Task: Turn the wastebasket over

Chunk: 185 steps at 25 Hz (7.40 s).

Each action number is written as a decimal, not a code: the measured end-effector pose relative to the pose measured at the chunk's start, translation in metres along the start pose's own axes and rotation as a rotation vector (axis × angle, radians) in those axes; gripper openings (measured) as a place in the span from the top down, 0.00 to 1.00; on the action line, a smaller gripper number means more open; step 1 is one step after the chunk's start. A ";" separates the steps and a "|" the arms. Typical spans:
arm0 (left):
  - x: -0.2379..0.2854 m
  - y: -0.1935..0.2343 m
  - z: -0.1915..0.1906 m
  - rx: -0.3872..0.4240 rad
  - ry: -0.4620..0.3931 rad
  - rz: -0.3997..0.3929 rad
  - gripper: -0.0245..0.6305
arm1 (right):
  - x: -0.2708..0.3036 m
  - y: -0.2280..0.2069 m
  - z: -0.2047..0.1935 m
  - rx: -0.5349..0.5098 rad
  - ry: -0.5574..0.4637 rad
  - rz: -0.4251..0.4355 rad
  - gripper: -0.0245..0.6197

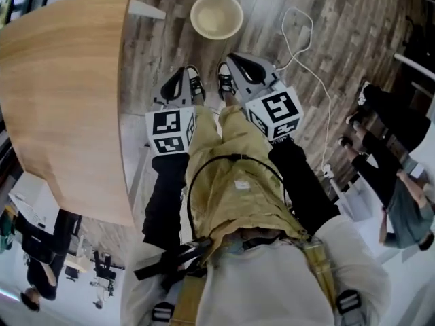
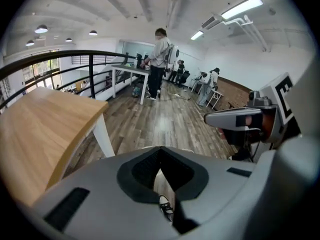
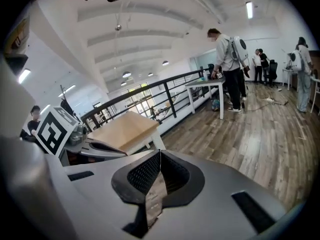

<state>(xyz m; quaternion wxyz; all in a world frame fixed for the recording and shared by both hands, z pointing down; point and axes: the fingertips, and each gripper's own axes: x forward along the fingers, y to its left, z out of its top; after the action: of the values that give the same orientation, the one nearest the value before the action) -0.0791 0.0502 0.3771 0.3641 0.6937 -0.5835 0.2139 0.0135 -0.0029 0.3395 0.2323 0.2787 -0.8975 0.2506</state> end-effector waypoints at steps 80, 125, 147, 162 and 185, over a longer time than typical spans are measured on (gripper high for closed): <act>0.367 0.135 -0.297 -0.070 0.456 0.009 0.96 | 0.338 -0.230 -0.378 0.021 0.550 0.118 0.86; 0.135 0.050 0.031 0.024 0.082 -0.100 0.96 | 0.086 -0.141 -0.082 0.047 0.233 -0.068 0.93; -0.128 -0.102 0.267 0.204 -0.527 -0.102 0.96 | -0.171 0.005 0.232 -0.190 -0.403 -0.204 0.93; -0.217 -0.118 0.338 0.229 -0.777 -0.058 0.96 | -0.235 0.060 0.330 -0.326 -0.718 -0.214 0.93; -0.227 -0.115 0.346 0.231 -0.796 -0.078 0.96 | -0.228 0.072 0.348 -0.356 -0.744 -0.212 0.93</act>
<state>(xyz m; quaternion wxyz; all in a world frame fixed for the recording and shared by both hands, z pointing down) -0.0640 -0.0561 -0.0390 0.0376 0.7801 -0.6242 -0.0207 0.0405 -0.0657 -0.0771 -0.0387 0.3963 -0.9159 -0.0510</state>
